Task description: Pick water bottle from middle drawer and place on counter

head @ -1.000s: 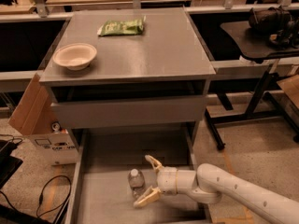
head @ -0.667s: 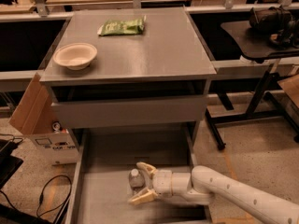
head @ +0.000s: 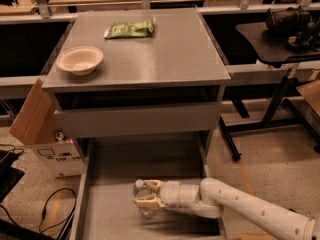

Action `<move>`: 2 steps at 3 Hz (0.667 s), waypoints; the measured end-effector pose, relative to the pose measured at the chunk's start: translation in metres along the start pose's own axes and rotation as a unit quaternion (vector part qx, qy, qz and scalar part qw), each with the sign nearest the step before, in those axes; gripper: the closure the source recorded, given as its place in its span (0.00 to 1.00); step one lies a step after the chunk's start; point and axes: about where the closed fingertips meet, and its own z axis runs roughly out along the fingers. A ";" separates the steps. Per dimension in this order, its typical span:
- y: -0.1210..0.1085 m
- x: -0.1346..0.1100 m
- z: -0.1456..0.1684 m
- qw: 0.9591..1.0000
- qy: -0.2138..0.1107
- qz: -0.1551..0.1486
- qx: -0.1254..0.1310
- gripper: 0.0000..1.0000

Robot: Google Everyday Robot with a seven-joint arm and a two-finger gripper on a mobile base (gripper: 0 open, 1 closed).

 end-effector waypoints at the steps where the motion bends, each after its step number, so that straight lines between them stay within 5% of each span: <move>1: -0.005 -0.024 -0.006 0.999 0.015 0.029 0.016 0.88; 2: 0.004 -0.095 -0.029 0.998 0.012 0.051 0.017 1.00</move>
Offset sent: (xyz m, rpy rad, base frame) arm 0.0505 -0.0678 0.3308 -0.1182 -0.0750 -0.0740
